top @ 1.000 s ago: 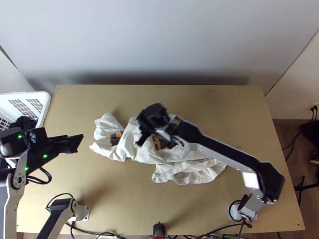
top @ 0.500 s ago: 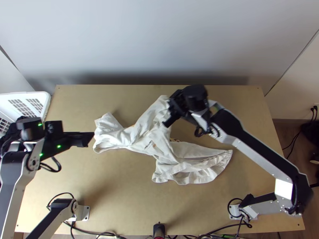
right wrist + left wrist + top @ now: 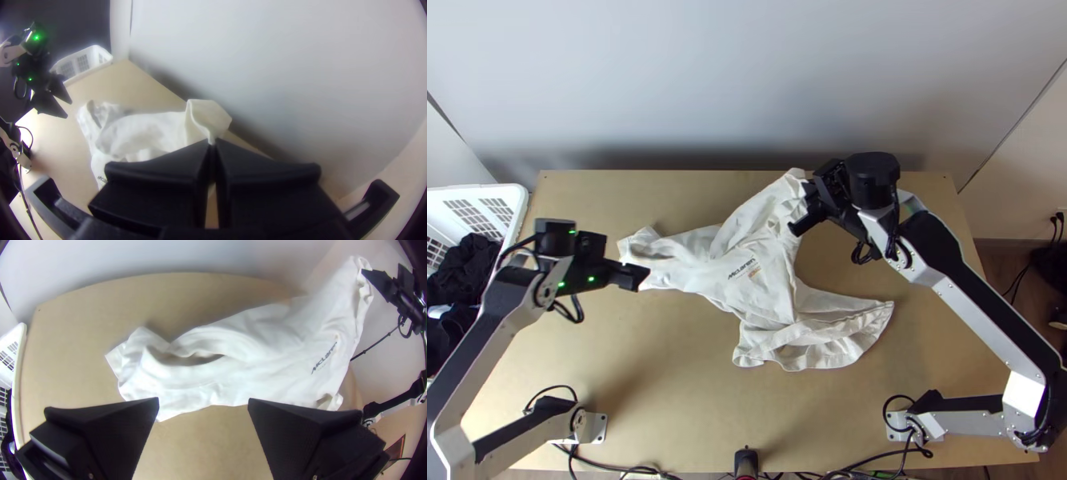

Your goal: Fold the t-shirt

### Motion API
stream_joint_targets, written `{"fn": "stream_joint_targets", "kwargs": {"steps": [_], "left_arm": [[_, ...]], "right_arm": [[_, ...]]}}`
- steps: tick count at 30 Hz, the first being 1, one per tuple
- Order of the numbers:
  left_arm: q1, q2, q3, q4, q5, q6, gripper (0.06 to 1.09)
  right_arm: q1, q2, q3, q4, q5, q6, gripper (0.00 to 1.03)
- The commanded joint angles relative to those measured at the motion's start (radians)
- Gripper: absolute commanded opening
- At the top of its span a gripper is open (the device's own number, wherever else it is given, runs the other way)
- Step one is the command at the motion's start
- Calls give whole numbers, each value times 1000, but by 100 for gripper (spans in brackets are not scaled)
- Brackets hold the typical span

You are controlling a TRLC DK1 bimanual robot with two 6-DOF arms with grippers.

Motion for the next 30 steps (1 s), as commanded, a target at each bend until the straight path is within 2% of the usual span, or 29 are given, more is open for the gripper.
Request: {"fn": "stream_joint_targets", "kwargs": {"steps": [1, 9, 16, 23, 30], "left_arm": [[-47, 113, -6, 85, -60, 47, 103], [-83, 251, -18, 249, -120, 49, 103], [-77, 400, 58, 360, -174, 58, 103], [-19, 442, 153, 366, -180, 90, 103], [24, 448, 155, 280, -146, 159, 103]], "right_arm": [[-21, -19, -7, -14, -1, 5, 3], [-31, -22, -10, -28, -1, -2, 3], [-54, -29, -30, -37, -1, -3, 3], [-72, -30, -45, -39, -1, -5, 3], [-92, -29, -70, -27, -1, -3, 3]]}}
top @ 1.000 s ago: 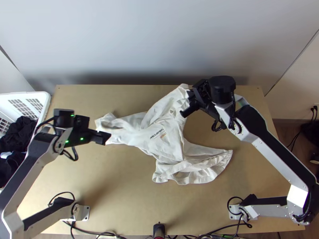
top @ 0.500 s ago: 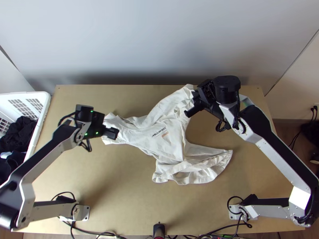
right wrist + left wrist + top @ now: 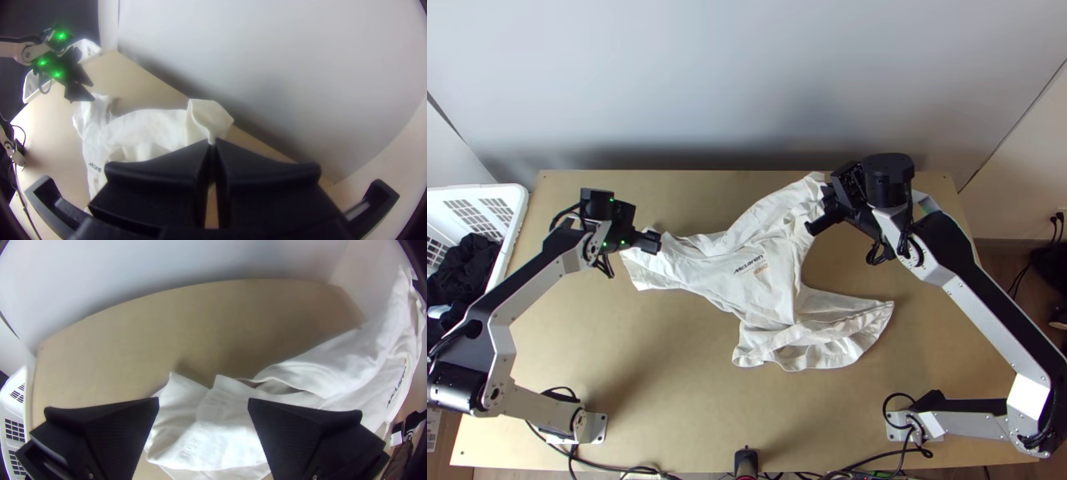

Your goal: Fold the t-shirt

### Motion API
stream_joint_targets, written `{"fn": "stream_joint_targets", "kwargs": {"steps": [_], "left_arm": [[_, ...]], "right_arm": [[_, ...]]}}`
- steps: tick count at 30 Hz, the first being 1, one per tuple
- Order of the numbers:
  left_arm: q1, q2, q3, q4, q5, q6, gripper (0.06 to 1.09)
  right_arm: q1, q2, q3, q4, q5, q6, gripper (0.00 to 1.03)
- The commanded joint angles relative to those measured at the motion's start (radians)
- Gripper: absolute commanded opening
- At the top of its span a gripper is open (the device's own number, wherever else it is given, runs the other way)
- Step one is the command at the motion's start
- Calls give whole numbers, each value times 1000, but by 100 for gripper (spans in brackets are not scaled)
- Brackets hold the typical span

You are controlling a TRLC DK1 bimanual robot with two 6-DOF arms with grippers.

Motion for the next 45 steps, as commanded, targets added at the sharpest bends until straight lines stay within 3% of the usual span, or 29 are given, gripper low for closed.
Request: {"fn": "stream_joint_targets", "kwargs": {"steps": [1, 14, 17, 21, 23, 31, 38, 45], "left_arm": [[33, 23, 20, -69, 42, 46, 103], [12, 46, 26, -205, 81, 67, 101], [17, 50, 19, -204, 85, 75, 82], [21, 50, 14, -139, 93, 64, 24], [23, 47, 20, -124, 90, 64, 10], [27, -75, 82, -162, 65, 61, 9], [30, -243, 304, -170, 62, 58, 9], [63, -332, 490, -193, 1, 55, 9]], "right_arm": [[-19, 2, -22, 11, 0, -2, 3], [-39, 0, -33, 15, 2, -5, 3], [-42, -3, -35, 17, 2, -5, 3], [-42, -7, -35, 20, 2, -5, 3], [-43, -13, -31, 20, 2, -8, 3], [-48, -53, -21, 14, 3, -16, 3], [-5, -113, 31, 2, 38, -81, 3], [70, -156, 93, 9, 86, -143, 3]]}}
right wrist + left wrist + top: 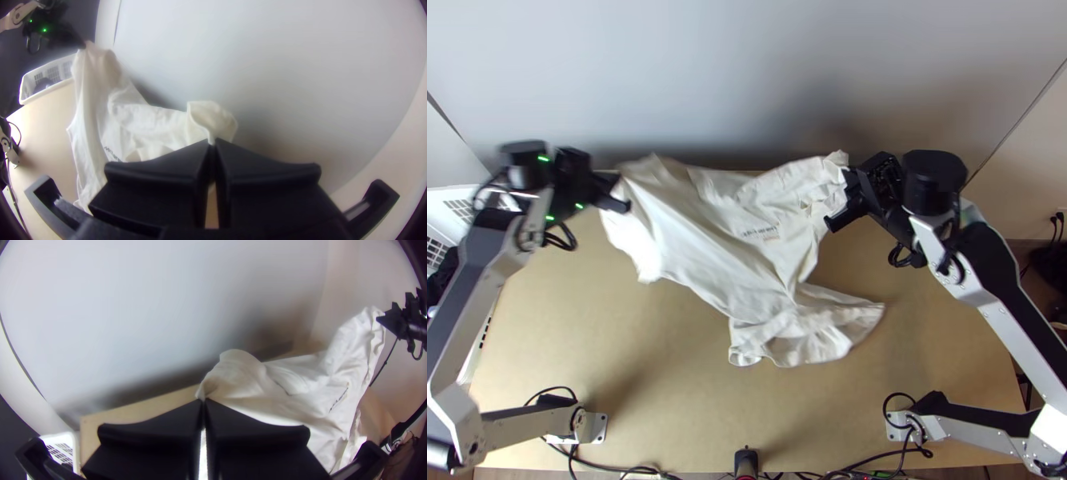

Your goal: Fold the t-shirt

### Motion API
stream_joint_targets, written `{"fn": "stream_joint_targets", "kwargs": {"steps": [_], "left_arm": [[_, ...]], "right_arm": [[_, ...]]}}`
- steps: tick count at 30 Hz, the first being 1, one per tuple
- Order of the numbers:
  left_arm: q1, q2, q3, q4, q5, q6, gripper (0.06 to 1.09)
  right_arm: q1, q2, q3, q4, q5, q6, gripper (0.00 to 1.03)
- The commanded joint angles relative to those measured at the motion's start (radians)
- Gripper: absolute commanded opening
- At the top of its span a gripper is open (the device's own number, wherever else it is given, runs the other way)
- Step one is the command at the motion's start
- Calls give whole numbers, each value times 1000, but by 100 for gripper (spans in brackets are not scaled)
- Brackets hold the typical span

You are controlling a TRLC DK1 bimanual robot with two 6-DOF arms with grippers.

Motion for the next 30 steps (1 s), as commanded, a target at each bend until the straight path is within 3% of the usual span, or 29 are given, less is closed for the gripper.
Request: {"fn": "stream_joint_targets", "kwargs": {"steps": [1, 8, 16, 30], "left_arm": [[40, -114, 176, -13, -47, -4, 9], [174, -194, 296, -36, -55, -2, 9], [289, -263, 439, 22, -58, 26, 9], [419, -383, 512, 76, -62, 42, 9]], "right_arm": [[69, -38, 57, 5, 39, -57, 3], [152, -27, 146, 70, 74, -124, 3], [303, -38, 195, 234, 122, -330, 3], [566, 54, 266, 374, 148, -526, 2]]}}
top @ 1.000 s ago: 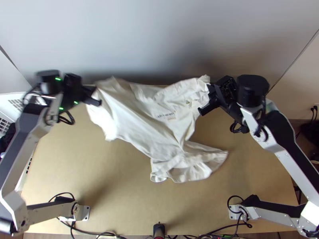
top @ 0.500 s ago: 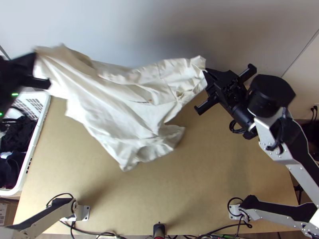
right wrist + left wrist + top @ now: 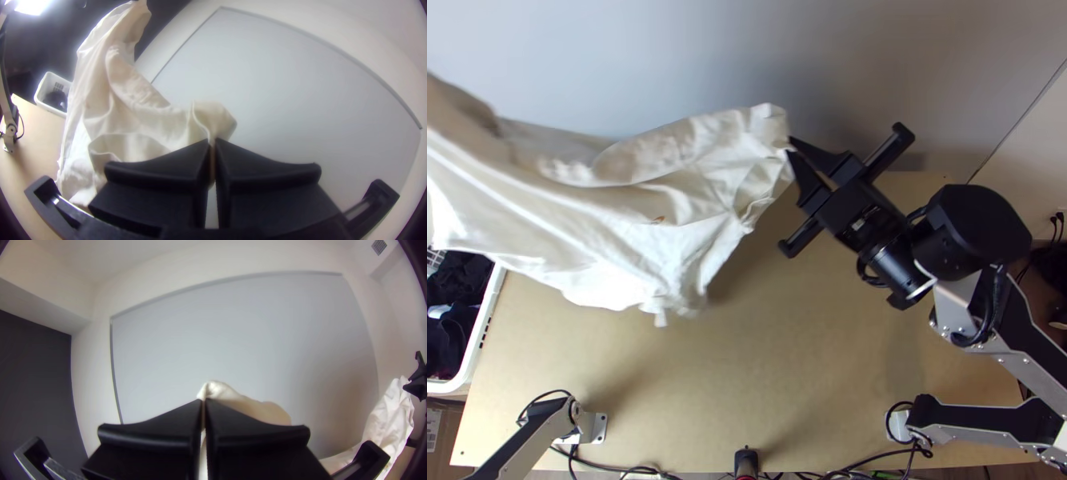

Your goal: Fold the t-shirt

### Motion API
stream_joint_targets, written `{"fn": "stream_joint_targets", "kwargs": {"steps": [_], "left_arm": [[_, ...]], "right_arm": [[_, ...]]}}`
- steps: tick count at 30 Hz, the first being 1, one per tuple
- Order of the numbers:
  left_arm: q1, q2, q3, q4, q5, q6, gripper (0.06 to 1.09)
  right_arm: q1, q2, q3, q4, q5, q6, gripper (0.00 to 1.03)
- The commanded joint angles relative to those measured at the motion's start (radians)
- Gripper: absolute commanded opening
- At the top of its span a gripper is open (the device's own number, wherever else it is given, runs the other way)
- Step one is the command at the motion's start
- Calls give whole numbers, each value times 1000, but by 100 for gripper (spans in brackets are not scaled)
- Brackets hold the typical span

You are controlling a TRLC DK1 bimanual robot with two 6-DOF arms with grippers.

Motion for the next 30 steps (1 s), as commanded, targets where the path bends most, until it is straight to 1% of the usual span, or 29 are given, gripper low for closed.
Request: {"fn": "stream_joint_targets", "kwargs": {"steps": [1, 7, 10, 13, 16, 18, 20, 22, 26, 30], "left_arm": [[74, -60, 35, 37, -5, 12, 9], [90, -52, 55, 20, -37, -1, 9], [89, -31, 23, 15, -37, -38, 9], [67, 6, -34, 32, -36, -68, 9], [-8, 67, -79, 63, -37, -88, 9], [-55, 124, -94, 75, -63, -90, 9], [-97, 172, -112, 120, -89, -88, 9], [-144, 225, -115, 158, -117, -76, 9], [-301, 339, -115, 241, -183, 10, 9], [-434, 465, -115, 314, -203, 62, 9]], "right_arm": [[127, 62, 73, 57, 16, -76, 3], [162, 122, 134, 56, 33, -92, 2], [160, 121, 117, 45, 45, -82, 2], [153, 96, 68, 42, 54, -75, 2], [131, 53, -5, 40, 61, -69, 3], [99, 15, -59, 40, 61, -55, 2], [64, -25, -119, 39, 61, -47, 2], [27, -68, -175, 30, 61, -33, 2], [-40, -155, -303, 5, 61, -13, 2], [-103, -249, -439, -15, 61, 28, 2]]}}
